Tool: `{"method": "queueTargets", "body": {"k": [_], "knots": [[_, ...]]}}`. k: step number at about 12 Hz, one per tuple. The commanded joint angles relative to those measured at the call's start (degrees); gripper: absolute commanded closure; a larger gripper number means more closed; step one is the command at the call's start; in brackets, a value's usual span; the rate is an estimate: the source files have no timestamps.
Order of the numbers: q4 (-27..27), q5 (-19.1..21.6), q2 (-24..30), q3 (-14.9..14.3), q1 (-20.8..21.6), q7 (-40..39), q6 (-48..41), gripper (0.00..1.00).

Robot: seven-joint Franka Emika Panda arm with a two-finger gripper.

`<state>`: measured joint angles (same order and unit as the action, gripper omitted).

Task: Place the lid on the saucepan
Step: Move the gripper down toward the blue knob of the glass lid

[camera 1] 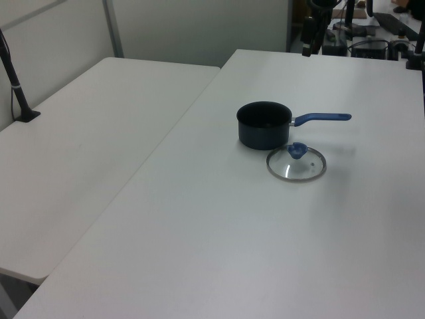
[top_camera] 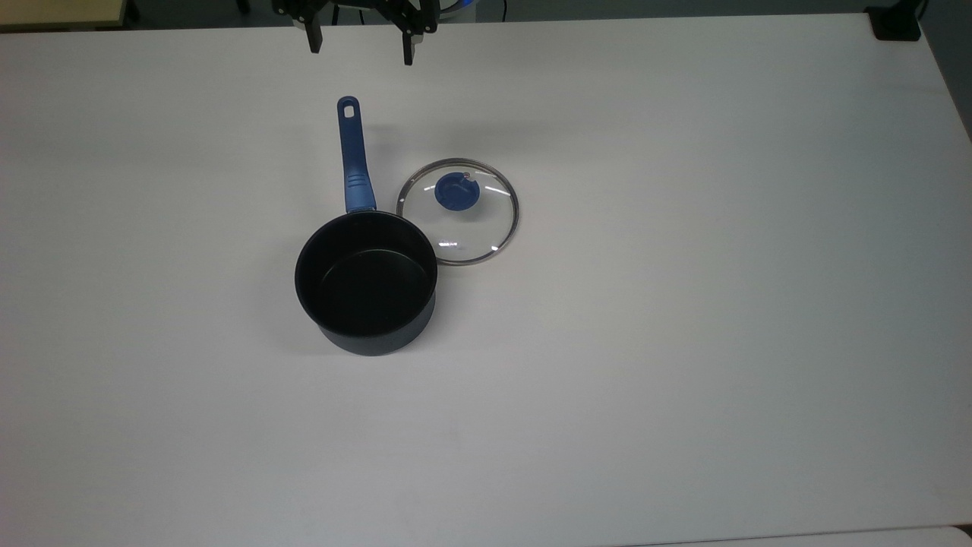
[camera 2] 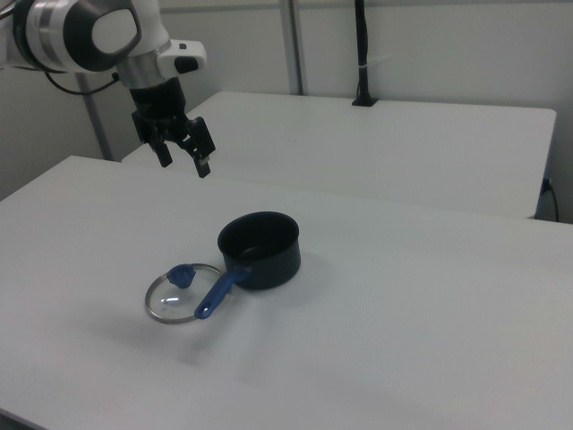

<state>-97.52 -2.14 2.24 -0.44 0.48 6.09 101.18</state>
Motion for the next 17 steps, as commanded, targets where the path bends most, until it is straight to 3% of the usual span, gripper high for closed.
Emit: {"method": "queueTargets", "body": {"k": [1,8,9,10,11,12,14,17], "knots": [[0.75,2.31,-0.22,-0.61,0.4,-0.99,-0.81,0.0],[0.75,2.49,-0.05,-0.61,0.31,-1.78,-0.98,0.0],[0.14,1.62,-0.05,-0.44,0.39,-4.31,-1.07,0.0],[-0.74,1.52,-0.57,-0.35,0.66,-12.42,-1.07,0.0],[-2.4,1.52,-0.92,0.0,0.83,-20.42,-1.24,0.0],[-3.89,0.65,-1.45,0.35,1.1,-23.29,-1.42,0.0],[-5.04,-1.2,-4.43,3.24,1.19,-23.06,-0.81,0.0],[-14.86,-1.29,-6.36,5.88,2.68,-22.79,11.1,0.0]]}}
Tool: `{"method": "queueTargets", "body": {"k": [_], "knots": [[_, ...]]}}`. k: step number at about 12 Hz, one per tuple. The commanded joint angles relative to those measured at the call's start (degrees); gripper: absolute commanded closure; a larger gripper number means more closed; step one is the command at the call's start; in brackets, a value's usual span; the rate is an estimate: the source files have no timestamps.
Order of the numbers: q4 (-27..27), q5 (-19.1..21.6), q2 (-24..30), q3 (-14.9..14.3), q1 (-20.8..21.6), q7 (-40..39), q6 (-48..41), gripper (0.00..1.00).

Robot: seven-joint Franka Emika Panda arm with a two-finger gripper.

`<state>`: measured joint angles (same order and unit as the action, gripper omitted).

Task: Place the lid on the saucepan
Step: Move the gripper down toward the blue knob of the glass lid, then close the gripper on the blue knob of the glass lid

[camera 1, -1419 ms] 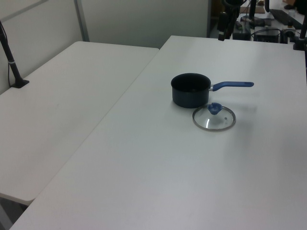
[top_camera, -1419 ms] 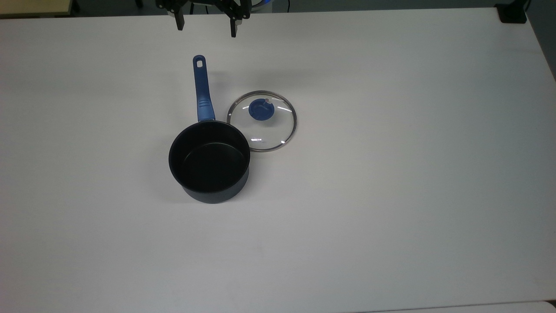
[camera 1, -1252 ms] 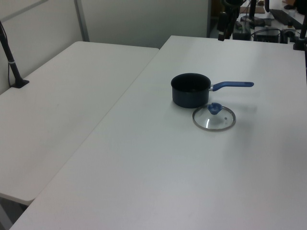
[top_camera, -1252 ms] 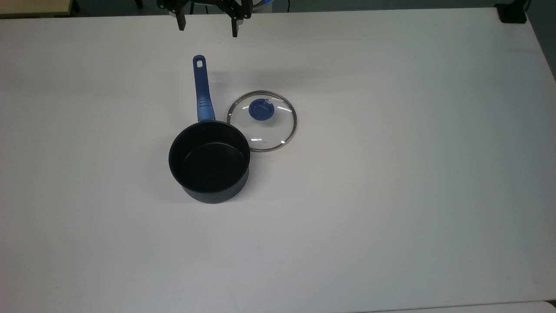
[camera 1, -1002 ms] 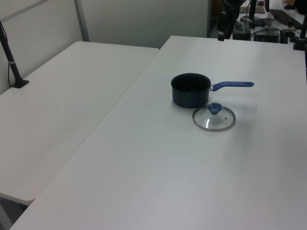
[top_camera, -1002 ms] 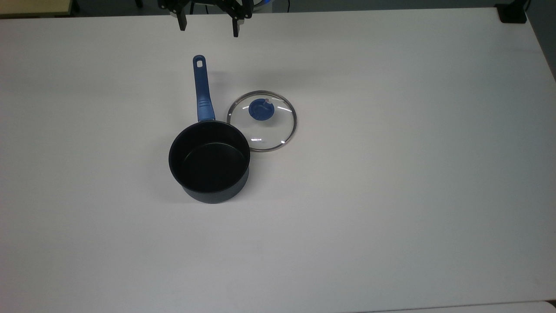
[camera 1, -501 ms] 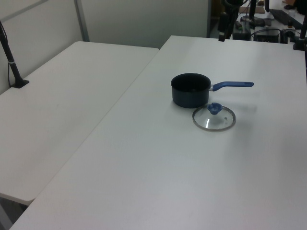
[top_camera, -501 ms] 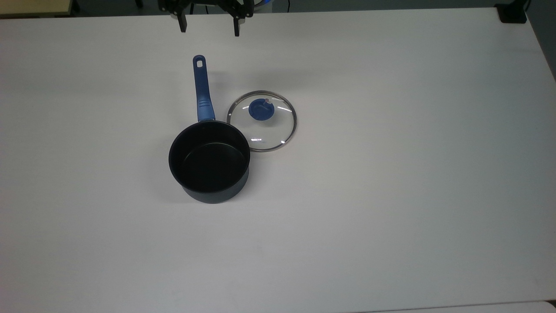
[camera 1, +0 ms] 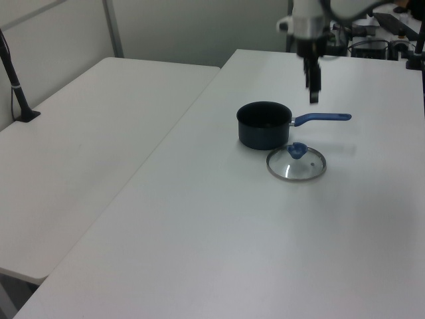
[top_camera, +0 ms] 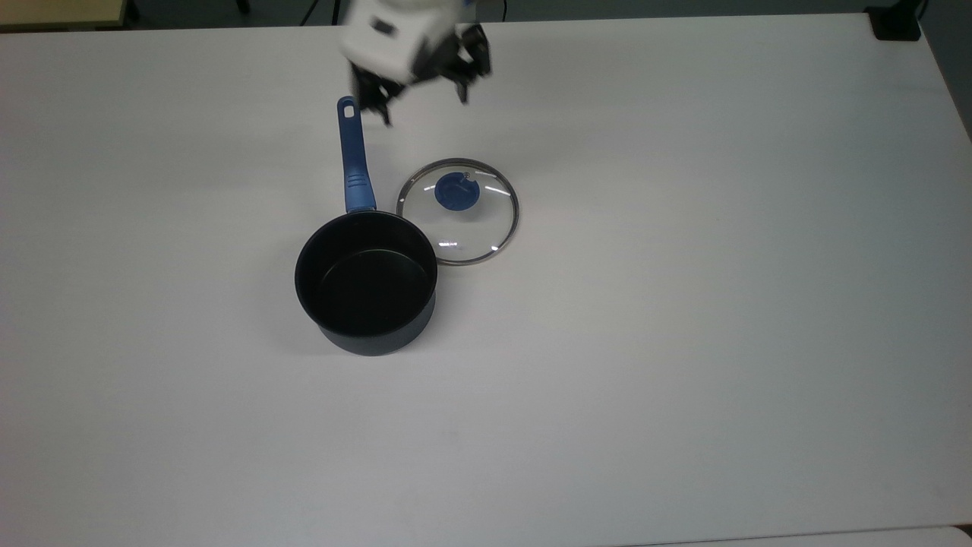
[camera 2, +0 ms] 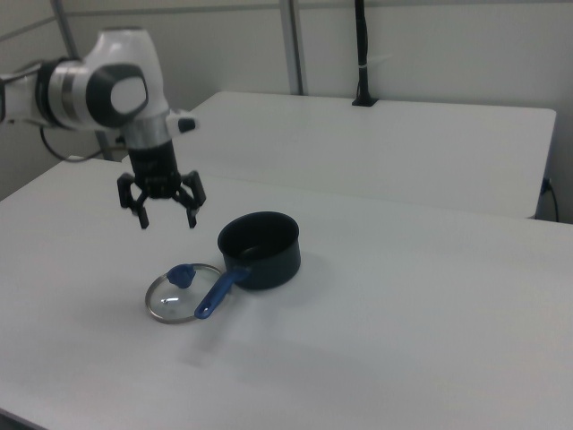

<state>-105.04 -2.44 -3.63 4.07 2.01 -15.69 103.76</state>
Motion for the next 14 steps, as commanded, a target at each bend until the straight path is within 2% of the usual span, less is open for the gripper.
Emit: {"method": "queueTargets", "body": {"k": [1,2,4,7,8,10,11,12,14], "knots": [[-8.33,-1.16,-2.41,2.34,1.24,0.47,11.79,0.0],[-8.52,-2.38,-5.04,3.3,1.25,1.97,14.0,0.0],[-8.52,-7.29,-9.01,3.58,1.51,7.14,17.25,0.0],[-8.43,-10.21,-10.52,3.66,1.51,9.8,20.17,0.0],[-8.43,-10.21,-10.78,3.66,1.6,9.98,20.17,0.05],[-8.25,-10.04,-10.87,3.66,1.51,11.72,20.08,0.43],[-8.34,-10.04,-10.96,3.75,1.77,13.91,20.0,0.55],[-8.25,-9.95,-10.78,3.93,1.95,14.63,19.39,0.6],[-7.82,-9.95,-9.91,5.85,1.6,14.81,16.32,0.61]]}}
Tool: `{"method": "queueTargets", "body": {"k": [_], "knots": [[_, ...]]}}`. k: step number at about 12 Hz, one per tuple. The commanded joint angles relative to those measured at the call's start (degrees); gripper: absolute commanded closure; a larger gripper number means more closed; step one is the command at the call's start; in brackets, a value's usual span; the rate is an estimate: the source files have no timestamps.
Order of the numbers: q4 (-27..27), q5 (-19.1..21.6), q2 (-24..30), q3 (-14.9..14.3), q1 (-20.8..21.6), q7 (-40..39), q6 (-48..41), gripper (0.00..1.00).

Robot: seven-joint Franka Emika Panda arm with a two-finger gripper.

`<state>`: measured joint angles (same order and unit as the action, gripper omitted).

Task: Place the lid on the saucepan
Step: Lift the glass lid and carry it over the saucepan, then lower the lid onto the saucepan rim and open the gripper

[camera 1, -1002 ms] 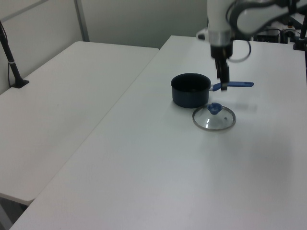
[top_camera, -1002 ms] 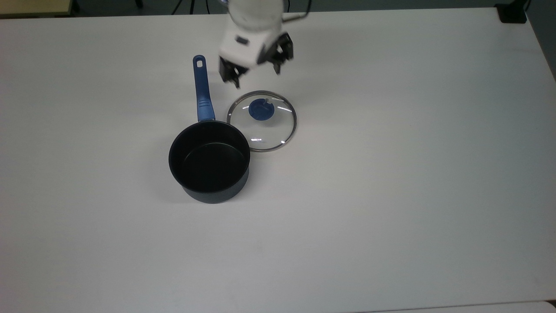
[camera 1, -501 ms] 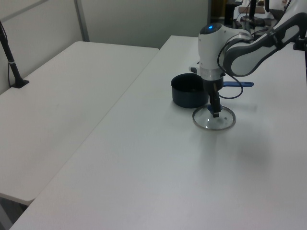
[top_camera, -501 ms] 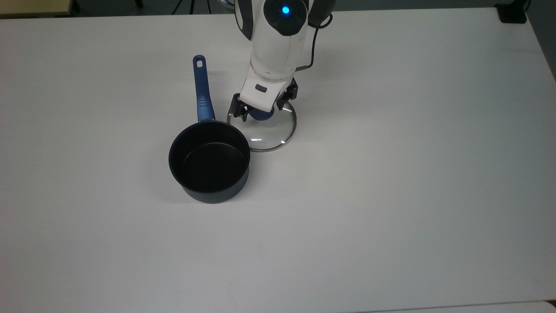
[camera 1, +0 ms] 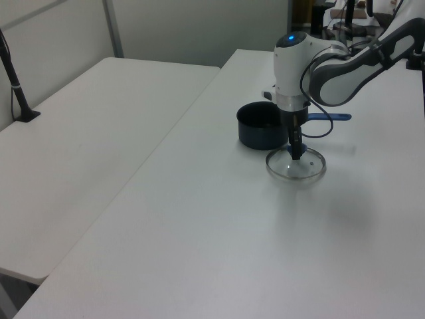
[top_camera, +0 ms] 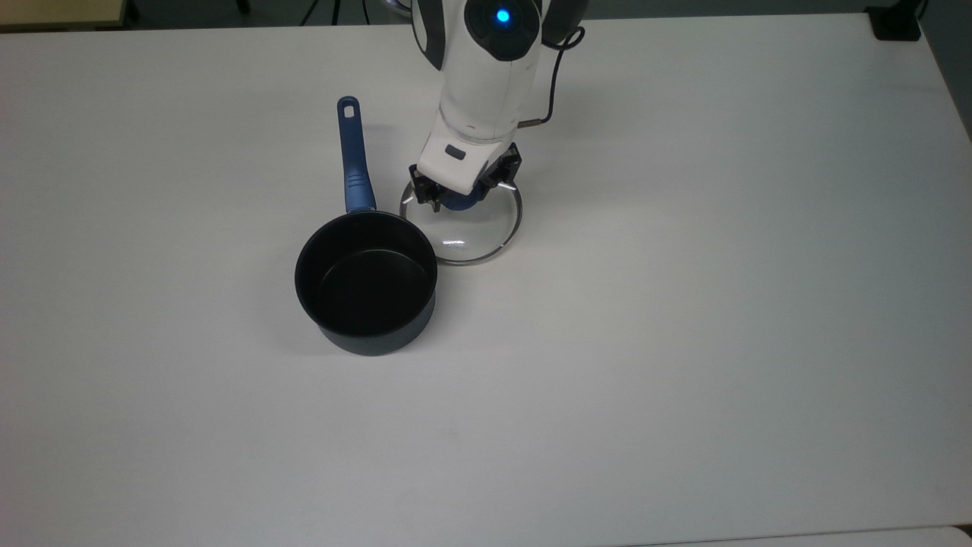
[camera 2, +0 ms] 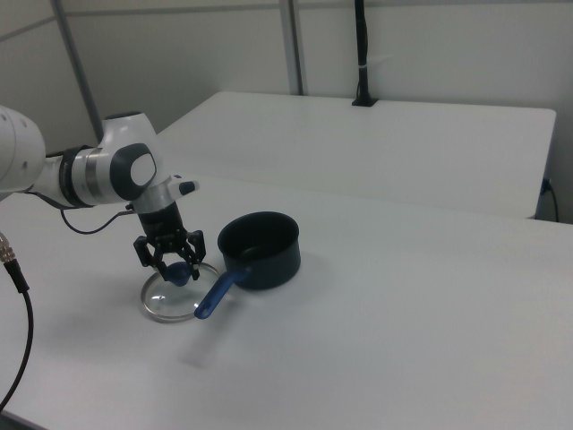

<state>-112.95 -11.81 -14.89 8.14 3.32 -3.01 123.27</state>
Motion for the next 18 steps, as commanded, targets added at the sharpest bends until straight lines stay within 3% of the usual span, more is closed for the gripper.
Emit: {"method": "queueTargets", "body": {"k": [1,3,5,9,11,14,18], "knots": [[0.96,-0.32,2.92,2.14,0.54,2.22,-5.3,0.6],[5.95,0.12,4.34,4.33,0.37,2.31,-10.92,0.6],[12.98,0.65,4.34,4.34,0.02,2.31,-14.8,0.6],[24.5,-0.4,1.37,3.02,-5.33,1.7,-14.73,0.6],[29.69,-3.81,-2.84,-0.13,-5.96,0.73,-14.2,0.6],[31.21,-8.13,-8.91,-1.46,-5.96,-0.5,-10.7,0.6],[30.86,-8.93,-12.09,-1.46,-5.43,-0.33,-10.16,0.61]]}}
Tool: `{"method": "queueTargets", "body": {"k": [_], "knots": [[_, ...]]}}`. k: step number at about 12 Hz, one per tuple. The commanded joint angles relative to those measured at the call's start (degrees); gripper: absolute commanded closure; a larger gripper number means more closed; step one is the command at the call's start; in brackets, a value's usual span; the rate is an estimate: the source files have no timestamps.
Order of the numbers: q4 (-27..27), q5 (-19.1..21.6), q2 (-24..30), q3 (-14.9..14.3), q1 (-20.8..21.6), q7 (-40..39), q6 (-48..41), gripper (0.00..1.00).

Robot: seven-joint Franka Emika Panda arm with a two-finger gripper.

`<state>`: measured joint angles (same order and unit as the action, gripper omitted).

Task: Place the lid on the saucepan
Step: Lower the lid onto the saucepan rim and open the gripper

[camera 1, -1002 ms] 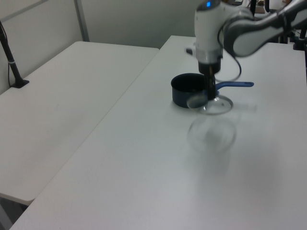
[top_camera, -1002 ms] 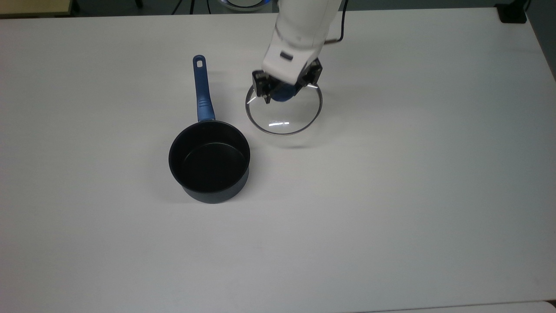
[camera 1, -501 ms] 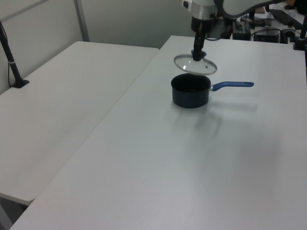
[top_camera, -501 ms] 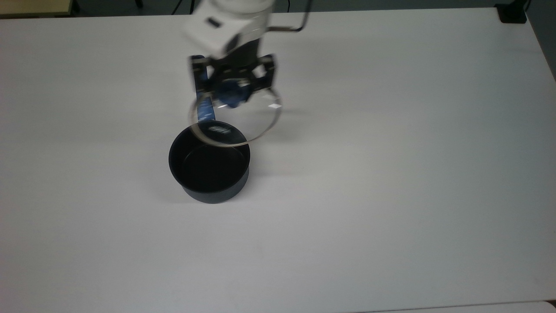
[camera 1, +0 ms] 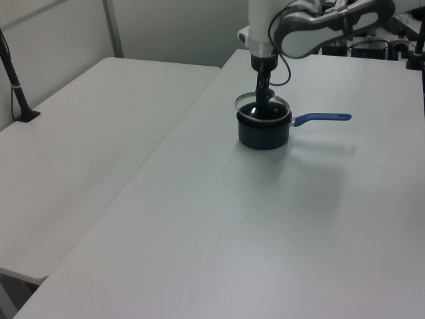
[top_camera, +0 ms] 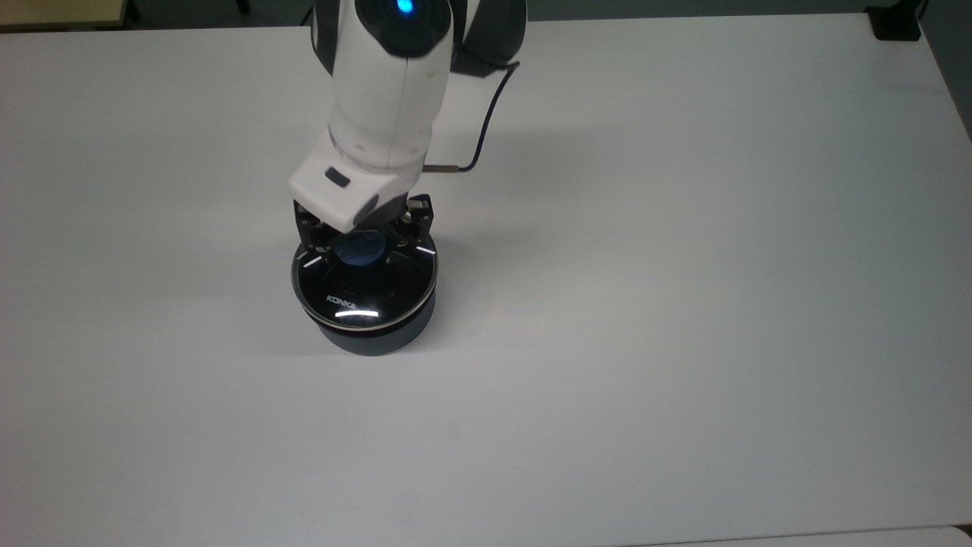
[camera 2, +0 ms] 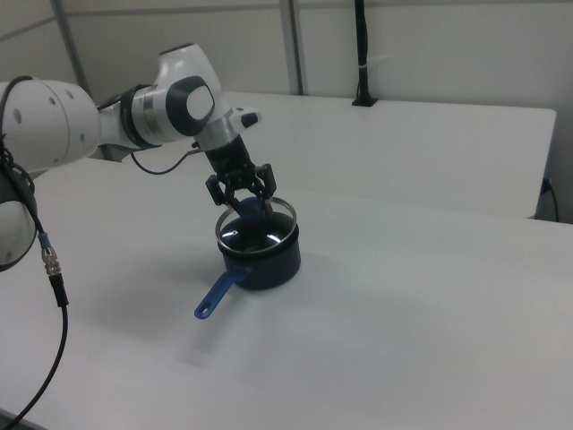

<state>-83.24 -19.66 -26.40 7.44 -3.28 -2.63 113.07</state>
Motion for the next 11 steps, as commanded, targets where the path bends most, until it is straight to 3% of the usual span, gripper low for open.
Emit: {"method": "queueTargets", "body": {"k": [1,4,5,6,8,11], "knots": [[0.8,-1.08,-0.58,-0.76,1.17,-0.71,-0.04,0.61],[0.01,-2.04,-0.58,-0.76,1.26,-0.63,-0.04,0.6],[-0.08,-1.96,-0.58,-0.76,1.26,-0.45,0.04,0.55],[-0.08,-1.87,-0.58,-0.76,1.26,0.25,0.05,0.29],[-0.08,-1.96,-0.5,-0.76,1.26,2.09,-0.04,0.0],[0.01,-1.61,0.64,-0.76,1.26,2.18,-0.65,0.0]]}}
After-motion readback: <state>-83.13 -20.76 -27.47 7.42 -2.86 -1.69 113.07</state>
